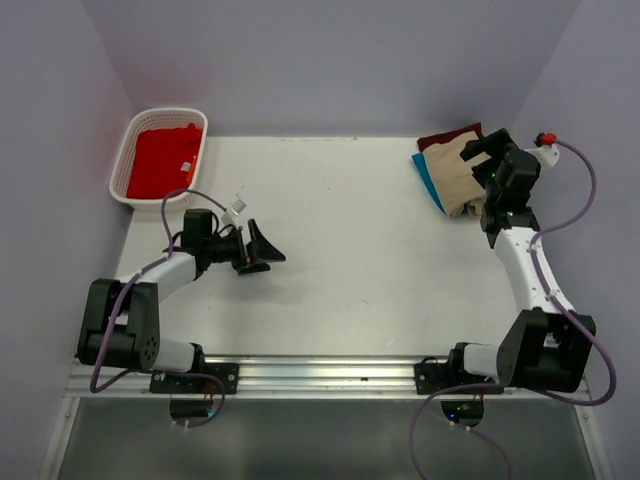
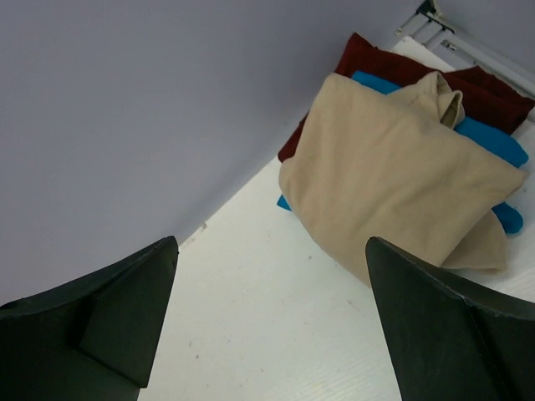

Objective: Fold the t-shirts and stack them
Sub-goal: Put the neatly folded tshirt into the corner of the board with the right arm

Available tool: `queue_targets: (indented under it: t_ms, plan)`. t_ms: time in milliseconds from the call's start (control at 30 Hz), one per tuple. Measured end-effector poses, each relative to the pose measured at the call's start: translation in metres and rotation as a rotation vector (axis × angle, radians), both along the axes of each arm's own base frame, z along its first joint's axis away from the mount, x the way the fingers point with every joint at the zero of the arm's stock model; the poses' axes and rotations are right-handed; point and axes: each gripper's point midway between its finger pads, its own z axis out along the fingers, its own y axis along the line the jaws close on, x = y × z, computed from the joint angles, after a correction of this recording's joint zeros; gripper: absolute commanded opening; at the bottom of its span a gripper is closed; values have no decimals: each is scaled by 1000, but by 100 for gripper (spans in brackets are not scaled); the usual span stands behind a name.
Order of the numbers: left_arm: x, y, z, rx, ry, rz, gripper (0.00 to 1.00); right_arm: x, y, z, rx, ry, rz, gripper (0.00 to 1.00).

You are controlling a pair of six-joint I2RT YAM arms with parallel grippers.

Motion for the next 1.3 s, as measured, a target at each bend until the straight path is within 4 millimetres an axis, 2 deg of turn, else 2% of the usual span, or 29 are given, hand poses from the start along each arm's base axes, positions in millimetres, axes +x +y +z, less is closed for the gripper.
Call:
queue_targets:
  t_ms: [67,100,133,167,200,467,533,600,700,1000,1100,1200,1300]
  plan:
    - [0,0,0,0,-1,0,100,-3,2,13,-8,-32,12,99]
    - [-1,0,0,0,0,0,100,-2,3,15,-9,-38,23,89]
    - [-1,0,-1,0,0,0,100,3,5,11,-7,-30,39,69]
    - [-2,0,-1,0,1,0,100,9,7,5,-3,-21,56,21]
    - [-3,0,-1,0,1,0,100,17,8,-5,7,-9,73,0]
    - [-11,1,-2,0,-5,0,100,69,13,-142,179,226,86,0]
    - [-12,1,-3,1,0,0,100,85,10,-164,195,270,68,0]
    - [-13,1,-5,2,4,1,100,94,5,-178,203,295,43,0]
    - [-13,1,-6,5,7,3,100,99,-2,-188,199,332,-6,0]
    - [-13,2,-8,15,6,7,100,114,-33,-176,130,402,-181,0]
    - [-12,3,-11,20,16,10,100,129,-42,-178,111,421,-216,0]
    - [-13,3,-16,24,35,12,100,144,-46,-191,103,448,-230,0]
    - [-13,4,-19,33,55,18,100,150,-46,-203,106,469,-232,0]
